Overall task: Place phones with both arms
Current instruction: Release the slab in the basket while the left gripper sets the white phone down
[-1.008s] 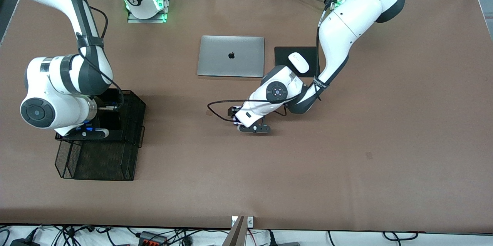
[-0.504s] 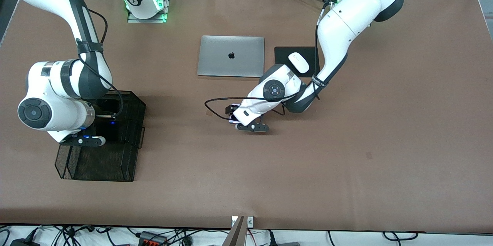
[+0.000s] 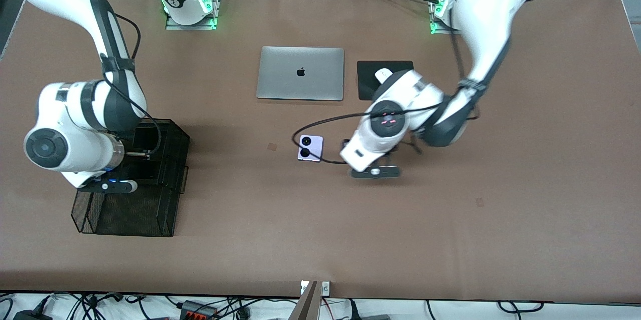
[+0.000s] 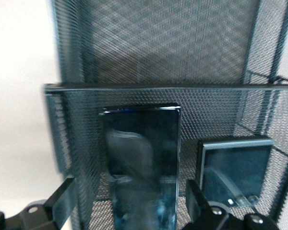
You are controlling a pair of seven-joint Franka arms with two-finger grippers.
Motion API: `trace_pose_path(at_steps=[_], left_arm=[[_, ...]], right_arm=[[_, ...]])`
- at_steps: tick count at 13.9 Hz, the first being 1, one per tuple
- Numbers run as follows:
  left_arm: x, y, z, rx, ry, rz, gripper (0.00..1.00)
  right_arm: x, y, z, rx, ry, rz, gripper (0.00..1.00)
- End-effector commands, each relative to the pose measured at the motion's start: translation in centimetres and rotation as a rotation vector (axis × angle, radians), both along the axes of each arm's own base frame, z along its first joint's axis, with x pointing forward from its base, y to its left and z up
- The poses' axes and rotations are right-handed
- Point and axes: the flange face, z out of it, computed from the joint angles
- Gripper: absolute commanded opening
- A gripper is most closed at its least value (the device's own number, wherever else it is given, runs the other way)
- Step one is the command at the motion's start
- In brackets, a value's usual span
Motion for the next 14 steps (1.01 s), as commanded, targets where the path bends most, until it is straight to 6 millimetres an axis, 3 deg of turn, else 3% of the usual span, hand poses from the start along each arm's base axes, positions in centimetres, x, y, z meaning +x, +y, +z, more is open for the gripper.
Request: trace_pose_path(at_steps=[1,3,5,7,9,12,14], left_arm=[[-0.9,4.4,5.9,0.082,0.018,-0.073,1.0],[-1.2,8.4,10.6,0.11,0.033,-0.12,1.0],[-0.7,14.3,14.6,0.088,0.047,-0.118,1.0],[-0.6,19.4,17.0,0.019,0.085,-0.15,1.0],[-1.8,22.9,20.1,-0.016,0.07,-0.168,1.0],[-4.1,28.5,22.3,-0.048,0.026,-0.168,1.0],[-6.0,31.6,22.0,-0.071,-0.071,-0.158,1.0]], right_arm=[[-0.8,2.6,4.5,0.038,-0.025,0.052,1.0],[-1.2,6.5,4.9,0.065,-0.034,0.095,1.0],[-1.4,10.6,3.2,0.126,-0.038,0.107,1.0],[-1.9,15.4,1.4,0.148,-0.052,0.159,1.0],[-2.6,20.1,-0.6,0.154,-0.07,0.167,1.0],[-4.6,27.9,-4.8,0.162,-0.1,0.15,1.0],[-6.7,33.4,-7.4,0.173,-0.151,0.093,1.0]])
